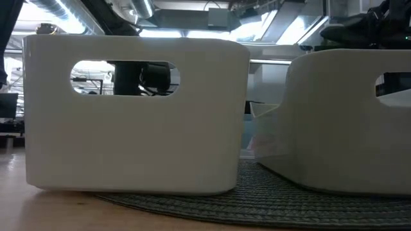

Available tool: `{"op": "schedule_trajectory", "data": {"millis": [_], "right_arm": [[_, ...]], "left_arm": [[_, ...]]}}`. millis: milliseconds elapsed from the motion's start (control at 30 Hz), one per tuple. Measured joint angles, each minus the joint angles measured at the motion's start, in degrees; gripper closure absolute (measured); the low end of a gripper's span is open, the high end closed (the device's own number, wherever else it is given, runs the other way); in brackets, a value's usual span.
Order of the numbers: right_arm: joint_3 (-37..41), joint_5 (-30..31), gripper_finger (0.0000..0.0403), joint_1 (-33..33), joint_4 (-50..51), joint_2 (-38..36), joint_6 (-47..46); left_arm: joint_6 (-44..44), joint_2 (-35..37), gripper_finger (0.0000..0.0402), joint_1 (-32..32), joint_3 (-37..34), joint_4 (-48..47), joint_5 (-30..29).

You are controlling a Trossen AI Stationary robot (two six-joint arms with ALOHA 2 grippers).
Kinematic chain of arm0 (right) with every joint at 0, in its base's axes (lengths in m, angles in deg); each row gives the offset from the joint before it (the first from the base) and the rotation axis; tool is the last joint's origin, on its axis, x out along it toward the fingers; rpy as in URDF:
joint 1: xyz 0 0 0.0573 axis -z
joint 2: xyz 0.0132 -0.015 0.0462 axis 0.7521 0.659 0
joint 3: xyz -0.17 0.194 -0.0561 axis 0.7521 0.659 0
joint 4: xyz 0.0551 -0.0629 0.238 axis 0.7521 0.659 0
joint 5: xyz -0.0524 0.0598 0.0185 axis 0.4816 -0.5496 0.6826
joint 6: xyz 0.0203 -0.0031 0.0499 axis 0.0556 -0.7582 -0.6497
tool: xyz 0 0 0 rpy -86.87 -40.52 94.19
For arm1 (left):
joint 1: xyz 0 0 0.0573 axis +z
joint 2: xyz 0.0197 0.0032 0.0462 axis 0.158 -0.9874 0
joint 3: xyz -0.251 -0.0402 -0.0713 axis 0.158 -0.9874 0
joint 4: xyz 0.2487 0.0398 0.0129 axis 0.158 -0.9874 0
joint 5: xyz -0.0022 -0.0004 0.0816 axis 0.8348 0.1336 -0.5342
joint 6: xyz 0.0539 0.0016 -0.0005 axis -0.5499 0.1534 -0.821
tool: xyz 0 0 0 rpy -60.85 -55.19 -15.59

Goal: Pick and place Granola Bars by type
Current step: Put the left blue chocolate chip into the transparent bin

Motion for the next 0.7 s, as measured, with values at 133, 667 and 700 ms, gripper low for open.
{"op": "schedule_trajectory", "data": {"millis": [133,667,700], "right_arm": [[0.0,0.0,0.0193,0.0,0.19,0.0,0.08],[0.0,0.08,0.0193,0.0,0.15,0.0,0.01],[0.0,0.09,0.0193,0.0,0.06,0.0,0.02]], "left_arm": [[3.57,1.44,0.0297,0.01,-0.16,0.2,0.3],[12.37,31.09,0.0393,-5.97,10.28,11.1,12.86],[12.41,33.91,0.0392,-6.74,10.87,14.04,12.88]]}}
